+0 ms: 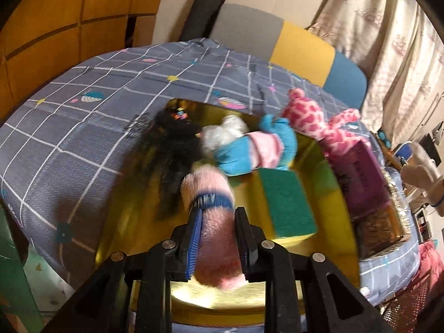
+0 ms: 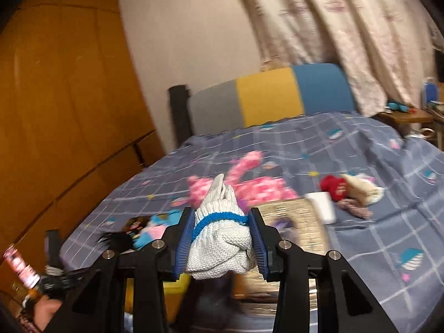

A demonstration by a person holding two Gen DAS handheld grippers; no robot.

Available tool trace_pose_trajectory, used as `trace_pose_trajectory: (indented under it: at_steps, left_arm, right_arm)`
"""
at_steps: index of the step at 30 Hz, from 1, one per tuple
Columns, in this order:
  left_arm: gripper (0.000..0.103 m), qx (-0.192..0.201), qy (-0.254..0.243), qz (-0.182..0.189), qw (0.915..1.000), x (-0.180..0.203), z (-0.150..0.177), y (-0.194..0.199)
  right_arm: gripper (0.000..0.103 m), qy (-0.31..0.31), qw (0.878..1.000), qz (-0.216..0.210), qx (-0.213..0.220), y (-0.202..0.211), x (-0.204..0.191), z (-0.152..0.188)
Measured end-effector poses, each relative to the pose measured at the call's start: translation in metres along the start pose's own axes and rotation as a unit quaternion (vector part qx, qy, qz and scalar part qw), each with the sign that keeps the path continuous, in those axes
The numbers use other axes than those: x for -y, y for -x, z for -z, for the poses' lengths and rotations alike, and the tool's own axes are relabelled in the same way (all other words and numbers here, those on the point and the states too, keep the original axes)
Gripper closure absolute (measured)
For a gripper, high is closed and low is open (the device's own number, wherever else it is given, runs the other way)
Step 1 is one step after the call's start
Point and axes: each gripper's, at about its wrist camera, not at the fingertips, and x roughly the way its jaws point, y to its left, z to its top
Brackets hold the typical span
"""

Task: Organize soft objects
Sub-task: 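Lower the dishcloth and glove into the tray and open both tools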

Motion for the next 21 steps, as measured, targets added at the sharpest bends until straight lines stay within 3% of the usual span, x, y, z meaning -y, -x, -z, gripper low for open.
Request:
trace_pose_trajectory:
  at_steps: [2,3,9,14,21]
  left_arm:
    - [0.066,-0.007,0.002,0.0,1.0,-0.007,-0.001,-0.005]
    - [0.065,-0.011,0.002,0.0,0.9999,-0.009,0.0,-0.006]
    - [0.063,0.007,0.04,0.019,0.999,-0.022,0.004,0.01]
    - [0.063,0.032,0.054,0.014,0.998,-0.026,0.006,0.028]
    - [0.063,0.033,0.054,0.012,0.9979,-0.027,0.011,0.034]
  right_arm:
    - [0.063,0.005,1.0,-0.015,-0.01,-0.008,-0.014,0.004]
    - [0.063,0.006,0.999,-0.027,-0.02,-0.015,-0.023,0.007]
    - [0.063,0.016,0.995,-0.069,-0.069,-0.047,-0.062,0.027]
    - [0.063,0.029,0.989,-0.095,-0.113,-0.078,-0.095,0.047]
    - [0.063,0.046,0.983,-0.116,-0.132,-0.116,-0.133,0.066]
